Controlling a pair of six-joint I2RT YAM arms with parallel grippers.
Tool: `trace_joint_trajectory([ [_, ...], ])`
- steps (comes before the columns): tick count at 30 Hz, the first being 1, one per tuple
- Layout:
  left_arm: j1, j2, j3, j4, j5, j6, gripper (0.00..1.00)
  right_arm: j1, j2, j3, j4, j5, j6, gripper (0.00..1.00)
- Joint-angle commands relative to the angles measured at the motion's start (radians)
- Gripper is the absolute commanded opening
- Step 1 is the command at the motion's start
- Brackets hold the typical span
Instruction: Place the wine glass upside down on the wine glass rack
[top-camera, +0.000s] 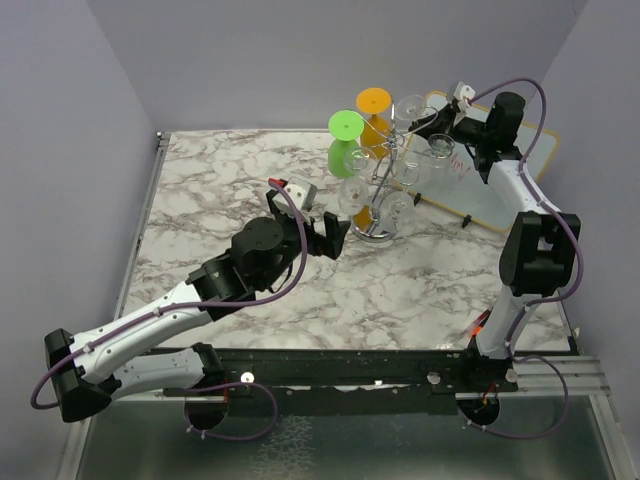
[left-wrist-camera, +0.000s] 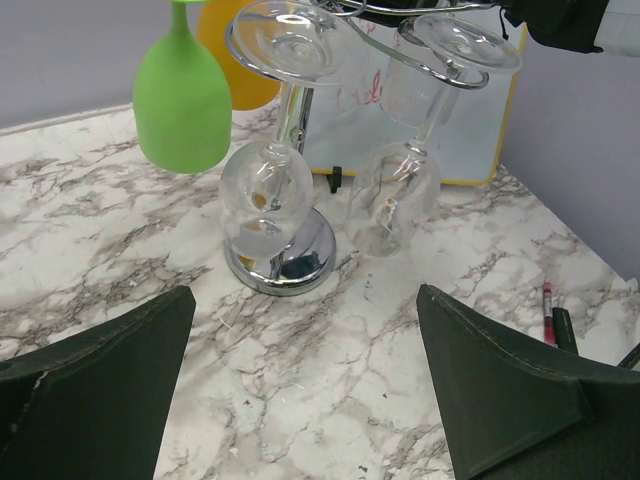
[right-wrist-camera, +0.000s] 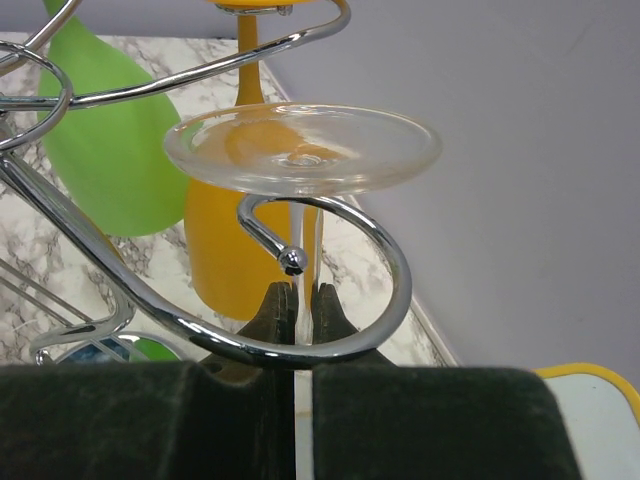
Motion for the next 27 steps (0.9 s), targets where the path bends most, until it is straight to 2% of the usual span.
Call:
trace_joint_trajectory([
  [1,-0.002,0.012,0.0,-0.005,-0.038,0.016,0.93,-0.005,0.01,-0.018,0.084,-0.075,0.001,0.01],
  [10,0.0,0.01,-0.001,-0.011,-0.034,0.018,0.94,-0.003,-0.023,-0.073,0.193,-0.069,0.048,0.01],
  [27,0.001,0.007,0.002,-0.025,-0.062,0.012,0.94,-0.005,-0.076,-0.131,0.256,-0.095,0.07,0.01],
])
